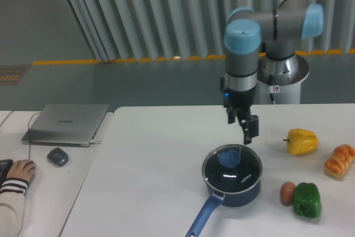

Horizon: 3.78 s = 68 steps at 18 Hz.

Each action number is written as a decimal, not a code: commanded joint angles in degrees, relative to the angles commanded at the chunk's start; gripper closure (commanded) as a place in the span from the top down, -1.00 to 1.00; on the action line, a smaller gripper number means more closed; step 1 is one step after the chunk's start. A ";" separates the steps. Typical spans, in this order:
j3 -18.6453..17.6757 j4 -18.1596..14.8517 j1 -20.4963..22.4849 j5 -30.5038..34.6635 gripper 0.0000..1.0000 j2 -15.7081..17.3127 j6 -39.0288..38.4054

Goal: Open the lid
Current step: 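Move the gripper over the saucepan and lower it onto the blue lid knob, then close the gripper on the blue knob of the glass lid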

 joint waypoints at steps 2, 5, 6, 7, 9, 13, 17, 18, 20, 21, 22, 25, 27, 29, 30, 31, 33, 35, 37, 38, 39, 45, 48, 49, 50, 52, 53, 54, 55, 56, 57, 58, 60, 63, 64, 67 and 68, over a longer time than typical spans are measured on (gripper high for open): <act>1.48 0.00 -0.44 0.18 1.00 -1.66 0.79; 2.37 -0.35 -1.40 2.01 1.00 -2.81 2.37; 2.37 -0.18 -1.76 2.55 1.00 -2.99 2.46; 2.72 -0.09 -2.19 2.99 1.00 -3.51 2.55; 3.25 -0.09 -2.29 4.39 1.00 -4.22 2.63; 3.43 0.00 -2.37 4.66 1.00 -5.10 3.25; 3.51 0.00 -2.73 4.75 1.00 -6.06 3.16; 3.60 0.09 -2.73 4.75 1.00 -6.15 3.16; 3.60 0.09 -2.73 4.66 1.00 -6.24 2.99; 3.60 0.09 -2.73 4.66 1.00 -6.24 2.99; 3.69 0.09 -2.73 4.66 1.00 -6.42 3.16; 3.60 0.96 -2.73 4.75 1.00 -7.03 3.16; 3.69 0.97 -2.73 4.75 1.00 -7.12 2.99; 3.87 1.05 -2.73 4.75 1.00 -7.47 2.99; 3.87 1.05 -2.73 5.01 1.00 -7.47 2.99; 3.87 1.05 -2.73 5.27 1.00 -7.47 2.99; 3.78 0.97 -2.73 5.36 1.00 -7.47 2.99; 3.52 1.05 -2.73 5.45 1.00 -7.47 3.16; 3.34 0.97 -2.73 5.45 1.00 -7.56 3.16; 3.34 1.05 -2.73 5.54 1.00 -7.56 3.16; 3.34 1.05 -2.73 5.54 1.00 -7.65 2.99; 3.16 0.97 -2.90 5.63 0.69 -7.82 2.72; 3.16 0.97 -2.90 5.71 0.38 -7.82 2.55; 3.16 0.97 -2.90 5.71 0.23 -7.74 2.20; 3.16 0.97 -2.90 5.71 0.20 -7.74 1.76; 3.25 0.88 -2.90 5.71 0.15 -7.56 1.58; 3.16 0.88 -2.90 5.71 0.11 -7.47 1.67; 3.25 0.88 -3.08 5.71 0.11 -7.47 1.58; 3.34 0.88 -3.16 5.71 0.11 -7.47 1.58; 3.34 0.88 -3.16 5.71 0.11 -7.47 1.49; 3.34 0.88 -3.25 5.89 0.12 -7.47 1.23; 3.34 0.88 -3.25 6.76 0.11 -7.47 0.97; 3.25 0.88 -3.95 8.35 0.12 -7.47 0.88; 3.34 0.88 -4.13 8.35 0.12 -7.30 0.53; 3.34 0.88 -4.13 8.18 0.12 -7.21 0.52; 3.60 0.88 -4.04 7.56 0.12 -6.86 0.00; 3.86 0.88 -3.96 7.39 0.12 -6.68 -0.35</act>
